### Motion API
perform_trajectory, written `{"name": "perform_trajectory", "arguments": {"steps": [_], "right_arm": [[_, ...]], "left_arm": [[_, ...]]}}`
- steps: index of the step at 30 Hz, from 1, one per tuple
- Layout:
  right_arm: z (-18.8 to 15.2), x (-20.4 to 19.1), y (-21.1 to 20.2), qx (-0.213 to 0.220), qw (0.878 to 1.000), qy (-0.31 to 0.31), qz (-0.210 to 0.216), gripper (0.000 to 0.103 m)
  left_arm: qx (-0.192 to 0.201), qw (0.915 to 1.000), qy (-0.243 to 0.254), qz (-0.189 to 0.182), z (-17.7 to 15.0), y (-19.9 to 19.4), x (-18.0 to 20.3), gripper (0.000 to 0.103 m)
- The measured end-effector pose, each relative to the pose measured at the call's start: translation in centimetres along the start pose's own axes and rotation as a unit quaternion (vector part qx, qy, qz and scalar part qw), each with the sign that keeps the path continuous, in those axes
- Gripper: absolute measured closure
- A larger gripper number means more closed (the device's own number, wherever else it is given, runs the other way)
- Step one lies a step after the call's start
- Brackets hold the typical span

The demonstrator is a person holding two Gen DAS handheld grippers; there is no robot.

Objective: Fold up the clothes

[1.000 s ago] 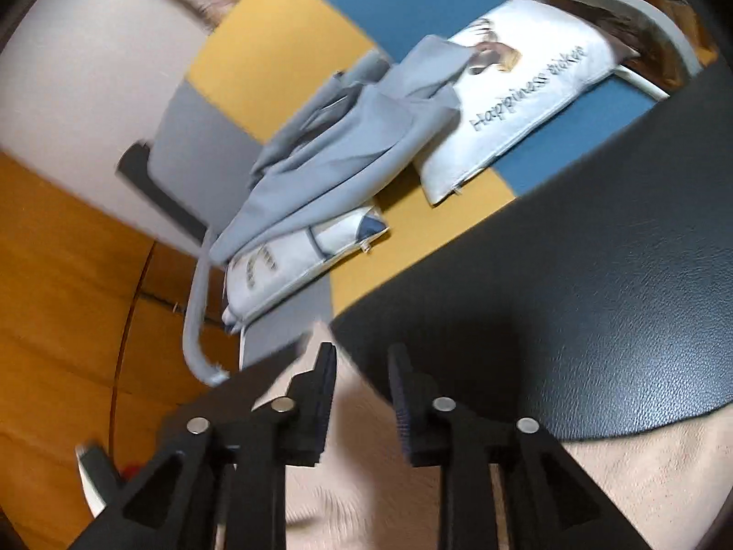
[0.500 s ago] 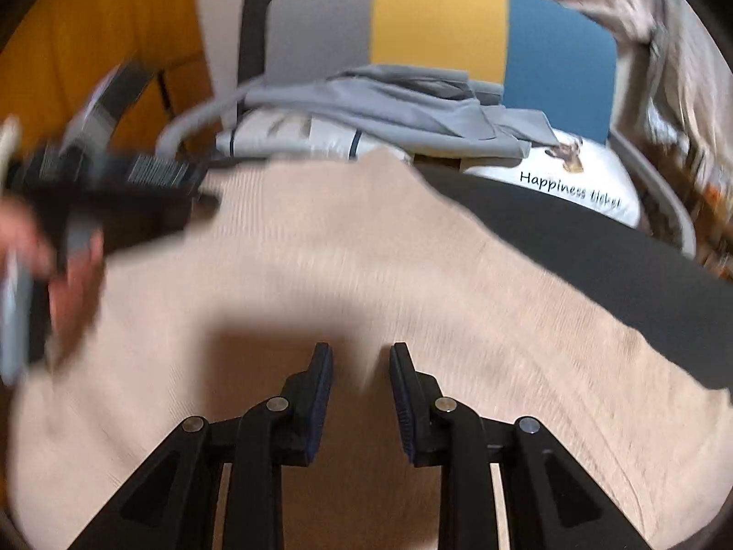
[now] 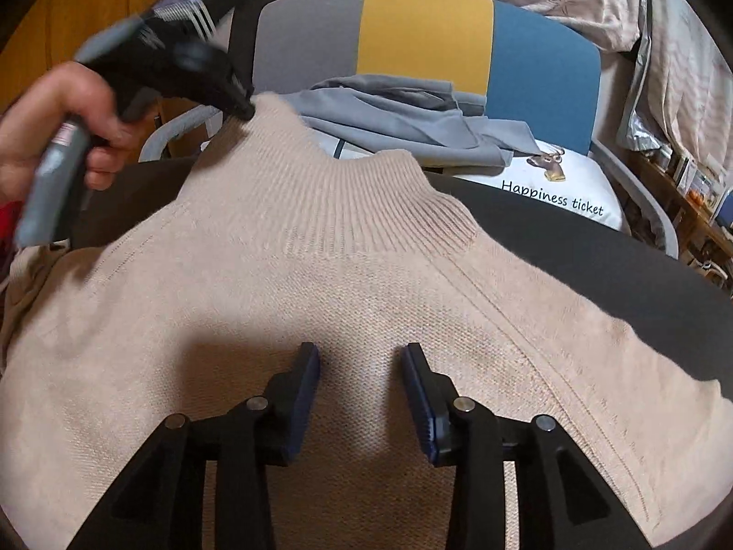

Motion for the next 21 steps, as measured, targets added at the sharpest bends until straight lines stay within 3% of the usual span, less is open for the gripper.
{"name": "perform_trajectory", "arguments": {"steps": [4, 5, 6, 8, 11, 17, 21], "right_arm": [[0.0, 0.1, 0.1, -0.001, 1.0, 0.007, 0.007, 0.064], [-0.1, 0.2, 0.1, -0.001, 1.0, 0.007, 0.008, 0.064], [-0.1, 0.2, 0.0, 0.0, 1.0, 0.007, 0.007, 0.064], [-0.2, 0.2, -0.1, 0.0, 1.0, 0.006, 0.007, 0.064], [-0.2, 0.2, 0.0, 0.0, 1.0, 0.005, 0.005, 0.064], [-0.2, 0.1, 0.1, 0.001, 1.0, -0.002, -0.004, 0.063], [-0.3, 0.1, 0.1, 0.002, 1.0, -0.006, -0.01, 0.063]], "left_arm": [[-0.017, 0.9996, -0.006, 0.021, -1.0, 1.1, -2.6, 0.093], [-0.021, 0.9994, -0.008, 0.027, -1.3, 1.4, -3.3, 0.084], [-0.026, 0.9991, -0.01, 0.032, -1.5, 1.7, -4.0, 0.061], [-0.029, 0.9987, -0.015, 0.04, -2.1, 1.9, -5.5, 0.033], [0.025, 0.9983, -0.042, 0.03, -4.4, -2.0, -9.8, 0.027], [0.057, 0.9938, -0.091, 0.028, -12.2, -8.1, -17.3, 0.012], [0.069, 0.9917, -0.105, 0.027, -17.5, -10.4, -18.5, 0.006]]}}
Point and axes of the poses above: each gripper's, at about its wrist camera, not at the fingertips, and y roughly the way its jaws point, x to its right, z to its top, the point moved 9 cm from there along y, roughly the way its jaws point, and after that the axes turned 5 degrees about y, right-handed, at the moved point
